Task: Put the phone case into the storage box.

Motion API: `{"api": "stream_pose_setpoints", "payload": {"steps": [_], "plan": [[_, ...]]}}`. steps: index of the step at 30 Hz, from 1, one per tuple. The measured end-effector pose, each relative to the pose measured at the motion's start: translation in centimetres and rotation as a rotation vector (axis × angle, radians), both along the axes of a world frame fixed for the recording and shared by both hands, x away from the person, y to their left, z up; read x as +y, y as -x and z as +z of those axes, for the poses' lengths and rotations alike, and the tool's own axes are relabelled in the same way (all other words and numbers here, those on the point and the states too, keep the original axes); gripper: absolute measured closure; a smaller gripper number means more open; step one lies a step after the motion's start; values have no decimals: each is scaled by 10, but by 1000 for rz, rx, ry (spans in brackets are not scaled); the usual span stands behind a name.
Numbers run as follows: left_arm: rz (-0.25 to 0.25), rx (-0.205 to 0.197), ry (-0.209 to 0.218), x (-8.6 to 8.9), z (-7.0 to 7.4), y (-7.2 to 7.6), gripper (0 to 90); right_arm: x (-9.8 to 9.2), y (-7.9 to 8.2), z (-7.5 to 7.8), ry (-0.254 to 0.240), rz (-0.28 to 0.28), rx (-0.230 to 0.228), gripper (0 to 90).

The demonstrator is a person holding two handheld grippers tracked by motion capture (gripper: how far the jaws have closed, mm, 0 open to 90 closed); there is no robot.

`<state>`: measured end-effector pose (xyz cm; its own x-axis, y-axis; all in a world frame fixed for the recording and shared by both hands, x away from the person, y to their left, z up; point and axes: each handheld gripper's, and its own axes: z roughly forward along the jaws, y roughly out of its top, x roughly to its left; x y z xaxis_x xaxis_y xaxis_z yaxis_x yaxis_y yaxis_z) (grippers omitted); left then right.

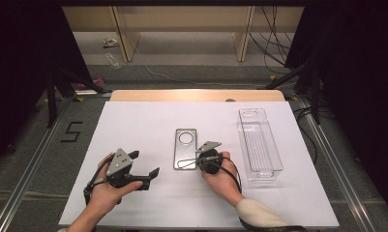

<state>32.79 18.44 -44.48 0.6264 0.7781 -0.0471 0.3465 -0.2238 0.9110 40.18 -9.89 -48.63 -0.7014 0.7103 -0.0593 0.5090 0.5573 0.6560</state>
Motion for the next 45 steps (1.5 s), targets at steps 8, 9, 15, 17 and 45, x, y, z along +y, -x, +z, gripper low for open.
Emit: {"api": "stream_pose_setpoints", "payload": {"steps": [8,9,15,17,45], "plan": [[-1,1,5,1,0,0,68,-4,-2,7,-13,-16,-31,823],[0,2,6,1,0,0,69,-5,-2,9,-20,-23,-43,792],[-4,2,6,1,0,0,71,-9,-5,20,-56,-39,-120,514],[-5,2,6,1,0,0,72,-10,-6,23,-80,-31,-138,453],[1,12,12,-1,0,-1,80,2,-3,47,14,255,-123,177]]}}
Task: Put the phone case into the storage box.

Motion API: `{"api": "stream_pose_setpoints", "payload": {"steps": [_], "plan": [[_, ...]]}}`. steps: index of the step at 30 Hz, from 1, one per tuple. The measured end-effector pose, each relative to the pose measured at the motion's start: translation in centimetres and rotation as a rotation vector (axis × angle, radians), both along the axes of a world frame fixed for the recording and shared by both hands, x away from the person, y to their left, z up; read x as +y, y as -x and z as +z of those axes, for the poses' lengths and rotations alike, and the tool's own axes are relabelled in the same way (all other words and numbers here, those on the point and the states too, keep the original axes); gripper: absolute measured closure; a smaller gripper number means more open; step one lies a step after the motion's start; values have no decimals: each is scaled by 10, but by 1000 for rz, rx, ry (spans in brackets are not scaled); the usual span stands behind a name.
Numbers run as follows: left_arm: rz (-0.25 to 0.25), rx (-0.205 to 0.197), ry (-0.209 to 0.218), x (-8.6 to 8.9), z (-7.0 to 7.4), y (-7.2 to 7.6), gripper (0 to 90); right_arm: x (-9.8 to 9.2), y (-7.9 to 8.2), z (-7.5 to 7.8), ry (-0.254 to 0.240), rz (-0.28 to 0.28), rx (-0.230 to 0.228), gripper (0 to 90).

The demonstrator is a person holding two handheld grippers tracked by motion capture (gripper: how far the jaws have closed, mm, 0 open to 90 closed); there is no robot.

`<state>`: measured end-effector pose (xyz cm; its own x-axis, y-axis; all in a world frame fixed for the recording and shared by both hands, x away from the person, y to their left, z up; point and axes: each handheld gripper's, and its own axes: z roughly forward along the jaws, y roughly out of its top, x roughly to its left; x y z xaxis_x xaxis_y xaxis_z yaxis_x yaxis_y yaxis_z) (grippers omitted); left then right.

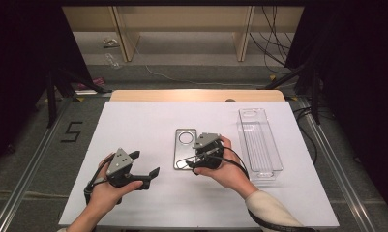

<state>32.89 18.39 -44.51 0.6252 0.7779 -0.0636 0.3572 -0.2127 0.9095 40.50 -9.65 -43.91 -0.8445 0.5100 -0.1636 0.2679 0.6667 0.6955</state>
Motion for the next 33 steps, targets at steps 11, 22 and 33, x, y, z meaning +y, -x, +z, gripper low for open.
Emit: {"api": "stream_pose_setpoints", "payload": {"steps": [11,22,33], "plan": [[-2,3,-3,-2,-1,0,83,8,-1,-2,62,51,30,203],[-4,1,-5,-3,-1,0,85,27,-7,-2,193,135,40,245],[-5,1,-5,-3,-1,0,86,40,-11,-15,315,178,54,262]]}}
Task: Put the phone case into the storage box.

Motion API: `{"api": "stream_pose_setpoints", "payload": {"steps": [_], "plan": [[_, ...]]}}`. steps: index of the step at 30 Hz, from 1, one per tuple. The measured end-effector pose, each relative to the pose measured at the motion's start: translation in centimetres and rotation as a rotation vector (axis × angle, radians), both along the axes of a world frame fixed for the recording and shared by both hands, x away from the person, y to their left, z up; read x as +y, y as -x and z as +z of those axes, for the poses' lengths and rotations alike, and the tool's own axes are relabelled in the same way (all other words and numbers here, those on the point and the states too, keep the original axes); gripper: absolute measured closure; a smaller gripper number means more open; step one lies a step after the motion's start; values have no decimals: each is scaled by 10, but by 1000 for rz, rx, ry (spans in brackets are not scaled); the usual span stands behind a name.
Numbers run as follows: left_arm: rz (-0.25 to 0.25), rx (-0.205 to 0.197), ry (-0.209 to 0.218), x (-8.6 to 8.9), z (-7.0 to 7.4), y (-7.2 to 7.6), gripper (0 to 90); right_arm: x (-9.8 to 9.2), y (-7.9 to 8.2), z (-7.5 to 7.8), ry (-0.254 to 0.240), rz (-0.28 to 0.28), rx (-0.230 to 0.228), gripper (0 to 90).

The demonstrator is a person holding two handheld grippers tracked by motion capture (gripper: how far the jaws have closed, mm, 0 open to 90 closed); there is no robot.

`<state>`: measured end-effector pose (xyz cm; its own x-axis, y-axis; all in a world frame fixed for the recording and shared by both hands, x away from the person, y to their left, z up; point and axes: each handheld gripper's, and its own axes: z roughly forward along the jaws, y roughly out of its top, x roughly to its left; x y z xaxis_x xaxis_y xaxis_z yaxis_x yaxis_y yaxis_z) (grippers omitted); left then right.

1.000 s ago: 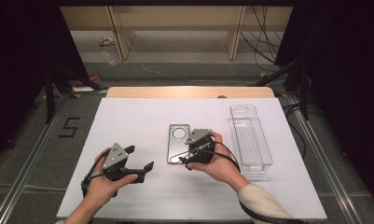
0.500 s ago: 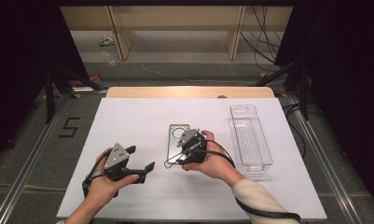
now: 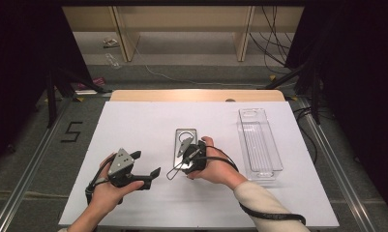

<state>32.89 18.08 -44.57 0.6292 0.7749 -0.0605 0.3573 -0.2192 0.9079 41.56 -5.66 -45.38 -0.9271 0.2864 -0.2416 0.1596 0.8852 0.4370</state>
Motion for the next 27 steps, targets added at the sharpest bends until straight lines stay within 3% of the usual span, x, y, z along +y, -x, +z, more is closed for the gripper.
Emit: {"api": "stream_pose_setpoints", "payload": {"steps": [14,27], "plan": [[-3,-2,-1,-1,0,0,88,8,-2,-7,68,5,7,271],[-4,-2,0,-1,0,0,88,18,-4,-6,142,66,-17,316]]}}
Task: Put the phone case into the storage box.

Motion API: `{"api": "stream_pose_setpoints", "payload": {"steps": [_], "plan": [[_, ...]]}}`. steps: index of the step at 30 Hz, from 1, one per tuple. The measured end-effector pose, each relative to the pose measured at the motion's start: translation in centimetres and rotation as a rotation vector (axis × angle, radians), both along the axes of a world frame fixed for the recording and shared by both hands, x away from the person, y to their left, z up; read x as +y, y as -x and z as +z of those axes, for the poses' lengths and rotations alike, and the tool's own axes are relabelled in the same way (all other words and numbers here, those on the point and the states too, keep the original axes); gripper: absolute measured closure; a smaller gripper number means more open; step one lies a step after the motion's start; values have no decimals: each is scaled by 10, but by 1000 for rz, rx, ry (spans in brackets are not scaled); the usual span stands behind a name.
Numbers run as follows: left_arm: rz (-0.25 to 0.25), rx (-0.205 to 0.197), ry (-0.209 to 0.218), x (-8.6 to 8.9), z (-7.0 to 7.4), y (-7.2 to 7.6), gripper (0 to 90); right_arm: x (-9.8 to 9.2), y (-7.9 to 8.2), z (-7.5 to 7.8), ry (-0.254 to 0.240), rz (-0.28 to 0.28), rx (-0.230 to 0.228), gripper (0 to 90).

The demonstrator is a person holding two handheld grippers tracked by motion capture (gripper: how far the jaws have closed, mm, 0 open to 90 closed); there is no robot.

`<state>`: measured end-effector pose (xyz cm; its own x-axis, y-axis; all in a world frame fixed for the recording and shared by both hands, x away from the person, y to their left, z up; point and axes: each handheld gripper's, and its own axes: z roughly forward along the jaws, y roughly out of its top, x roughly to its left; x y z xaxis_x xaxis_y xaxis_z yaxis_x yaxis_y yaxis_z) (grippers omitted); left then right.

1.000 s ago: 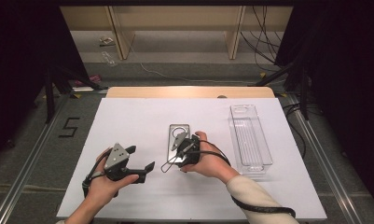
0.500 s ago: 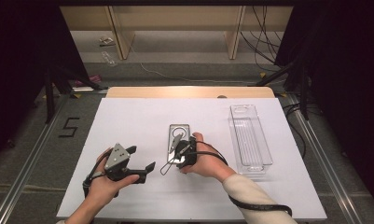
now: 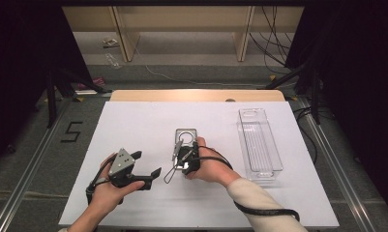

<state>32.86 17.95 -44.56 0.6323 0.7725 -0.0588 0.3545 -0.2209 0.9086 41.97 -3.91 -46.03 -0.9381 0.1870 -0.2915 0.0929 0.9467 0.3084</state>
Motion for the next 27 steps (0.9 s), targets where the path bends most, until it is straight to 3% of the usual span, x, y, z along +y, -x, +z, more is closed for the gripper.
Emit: {"api": "stream_pose_setpoints", "payload": {"steps": [27], "plan": [[-2,-1,2,-1,0,0,89,11,3,0,95,79,-8,478]]}}
